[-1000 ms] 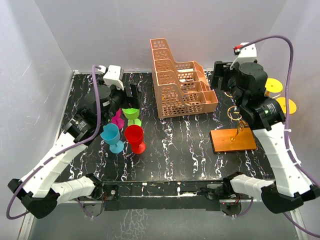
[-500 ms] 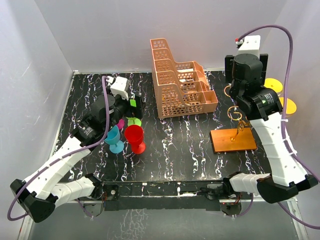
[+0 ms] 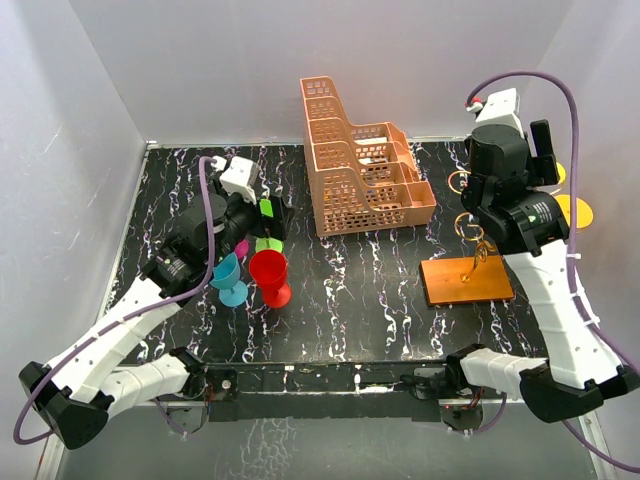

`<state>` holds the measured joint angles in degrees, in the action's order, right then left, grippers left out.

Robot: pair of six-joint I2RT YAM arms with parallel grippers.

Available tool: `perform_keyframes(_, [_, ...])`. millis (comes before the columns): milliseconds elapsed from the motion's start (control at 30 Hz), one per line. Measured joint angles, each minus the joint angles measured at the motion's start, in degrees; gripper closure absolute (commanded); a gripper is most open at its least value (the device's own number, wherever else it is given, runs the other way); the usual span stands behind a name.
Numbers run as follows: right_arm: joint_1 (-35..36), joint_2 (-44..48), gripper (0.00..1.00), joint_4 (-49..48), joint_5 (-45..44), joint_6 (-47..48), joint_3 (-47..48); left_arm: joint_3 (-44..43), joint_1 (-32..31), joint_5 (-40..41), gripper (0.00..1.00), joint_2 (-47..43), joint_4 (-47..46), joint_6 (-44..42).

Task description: Take the wine glass off the wine glass rack

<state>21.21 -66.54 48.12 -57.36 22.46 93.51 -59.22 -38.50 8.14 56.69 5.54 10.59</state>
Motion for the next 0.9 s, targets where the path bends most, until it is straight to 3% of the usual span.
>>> perform_keyframes(900, [-14.14,-10.05,0.47,5.73,11.34,1.92,0.02,1.27,-3.43,0.07,0.04,-1.29,-0.79,-0.13])
